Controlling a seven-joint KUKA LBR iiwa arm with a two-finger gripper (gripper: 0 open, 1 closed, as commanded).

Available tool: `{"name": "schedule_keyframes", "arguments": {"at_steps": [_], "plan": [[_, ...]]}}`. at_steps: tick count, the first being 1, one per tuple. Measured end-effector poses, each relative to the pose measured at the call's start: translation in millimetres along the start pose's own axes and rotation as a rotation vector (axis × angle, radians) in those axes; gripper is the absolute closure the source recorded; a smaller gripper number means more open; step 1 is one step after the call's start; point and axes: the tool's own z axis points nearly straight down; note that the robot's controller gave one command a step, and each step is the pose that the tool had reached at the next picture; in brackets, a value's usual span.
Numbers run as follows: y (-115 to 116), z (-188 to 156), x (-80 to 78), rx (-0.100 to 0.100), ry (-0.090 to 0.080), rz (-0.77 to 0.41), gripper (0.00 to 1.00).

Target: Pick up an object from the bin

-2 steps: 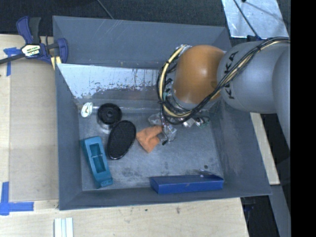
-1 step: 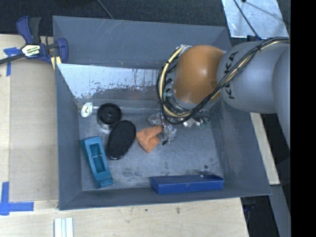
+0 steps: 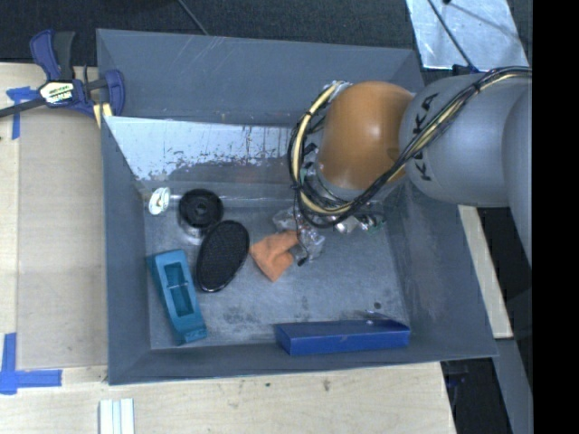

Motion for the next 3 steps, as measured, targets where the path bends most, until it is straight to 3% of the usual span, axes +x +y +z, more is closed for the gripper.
{"name": "schedule_keyframes", "arguments": {"at_steps": [1, 3], "plan": [[1, -20, 1.9, -0.005, 0.009, 0.0, 1.0], [0, -57, -0.4, 0.002, 0.0, 0.001, 1.0]]}}
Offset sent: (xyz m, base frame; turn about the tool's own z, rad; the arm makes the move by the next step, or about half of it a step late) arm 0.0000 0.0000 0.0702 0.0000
